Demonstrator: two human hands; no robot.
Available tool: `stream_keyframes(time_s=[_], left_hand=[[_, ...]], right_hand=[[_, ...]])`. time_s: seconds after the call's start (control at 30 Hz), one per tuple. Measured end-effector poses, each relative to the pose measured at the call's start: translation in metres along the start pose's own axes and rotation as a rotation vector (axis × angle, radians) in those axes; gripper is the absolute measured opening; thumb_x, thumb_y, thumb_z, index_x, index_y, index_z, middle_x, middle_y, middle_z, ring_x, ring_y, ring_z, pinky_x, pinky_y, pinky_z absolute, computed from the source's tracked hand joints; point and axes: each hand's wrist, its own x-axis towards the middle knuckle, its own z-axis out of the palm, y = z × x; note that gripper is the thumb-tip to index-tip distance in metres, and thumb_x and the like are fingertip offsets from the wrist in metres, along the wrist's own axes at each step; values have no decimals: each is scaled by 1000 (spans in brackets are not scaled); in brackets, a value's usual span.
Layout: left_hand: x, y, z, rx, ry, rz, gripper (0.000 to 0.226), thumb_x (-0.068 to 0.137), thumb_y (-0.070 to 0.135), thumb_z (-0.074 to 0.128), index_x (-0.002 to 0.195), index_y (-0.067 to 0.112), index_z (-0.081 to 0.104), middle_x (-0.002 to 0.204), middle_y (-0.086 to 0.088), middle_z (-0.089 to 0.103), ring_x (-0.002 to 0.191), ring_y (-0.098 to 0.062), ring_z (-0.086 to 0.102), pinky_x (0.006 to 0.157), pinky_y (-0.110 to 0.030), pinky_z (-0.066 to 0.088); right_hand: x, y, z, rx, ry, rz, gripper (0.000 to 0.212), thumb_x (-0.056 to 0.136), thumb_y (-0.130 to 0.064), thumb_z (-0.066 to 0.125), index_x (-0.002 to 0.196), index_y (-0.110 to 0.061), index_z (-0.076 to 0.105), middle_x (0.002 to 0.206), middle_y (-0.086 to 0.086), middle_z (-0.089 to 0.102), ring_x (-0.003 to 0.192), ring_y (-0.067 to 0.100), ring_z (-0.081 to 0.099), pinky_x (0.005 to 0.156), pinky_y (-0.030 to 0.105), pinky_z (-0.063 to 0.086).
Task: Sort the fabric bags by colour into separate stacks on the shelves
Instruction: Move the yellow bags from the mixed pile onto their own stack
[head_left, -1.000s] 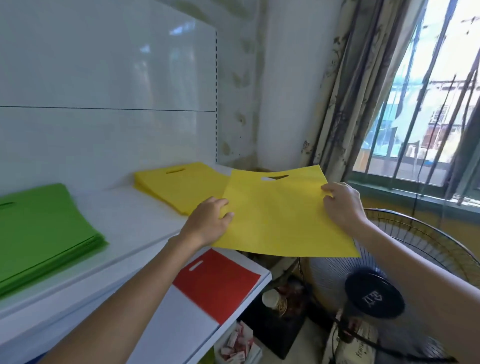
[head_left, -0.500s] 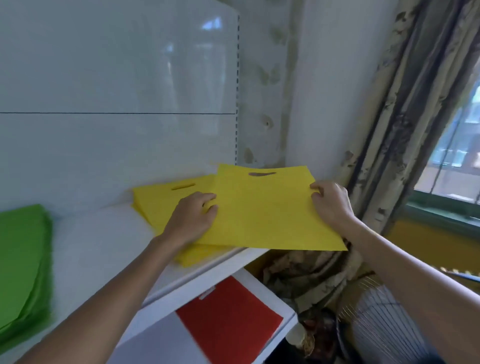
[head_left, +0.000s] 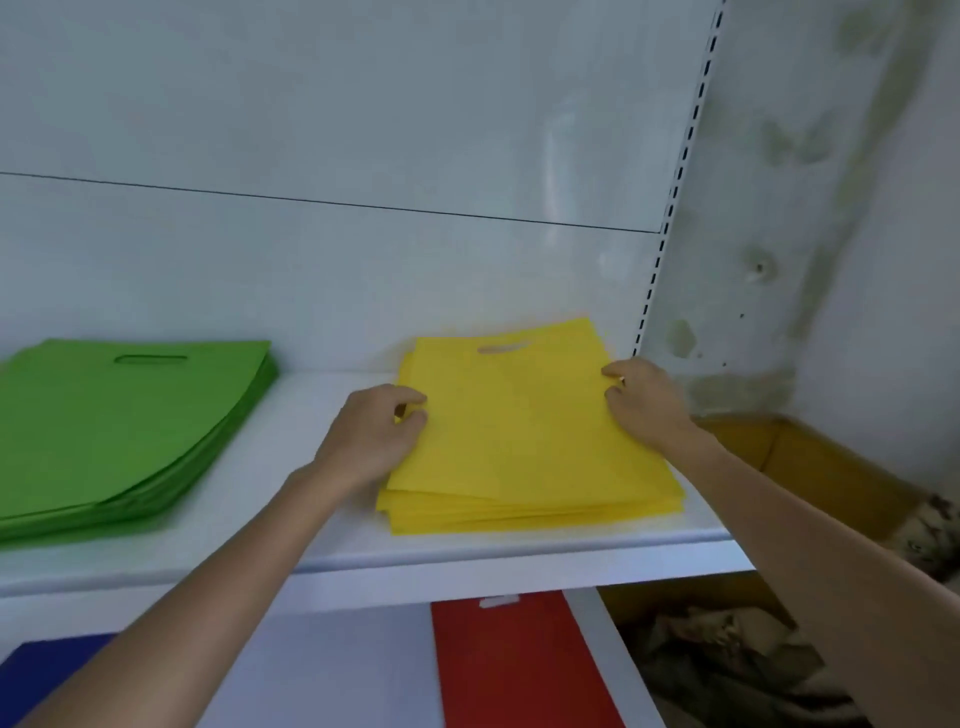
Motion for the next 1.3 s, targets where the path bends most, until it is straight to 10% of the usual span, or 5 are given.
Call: stream_keyframes(time_s=[0.13,0.37,0.87,1.3], left_hand=[[-11,3,14,202,-72,-58,28,87,28,54,113,22,65,123,-6,54,116,-24,48,97,-34,39],[-19,8,-13,233,135,-112,29,89,27,56,117,20,61,124,-8,51,118,-24,46,97,-33,37],[-185,-88,-238,460,501,-439,24,84,9,60,107,12,65,107,-8,56,98,-20,58,82,-28,43],[-276,-213,-396,519,504,-477,21,89,12,55,108,16,64,109,-1,53,95,-12,54,77,-22,38]], right_hand=[[4,23,16,-77,-264,39,34,90,-9,44,119,-7,61,130,14,53,118,30,49,100,39,42],[15,-19,19,31,-69,-132,32,89,-11,49,119,-5,58,124,16,52,116,31,48,96,41,41],[-60,-380,66,549,-182,-883,31,86,-9,50,117,-5,57,116,13,60,104,29,57,92,39,45],[-146,-582,116,652,-278,-886,41,89,-7,46,129,-8,54,120,12,60,109,27,55,92,36,45]])
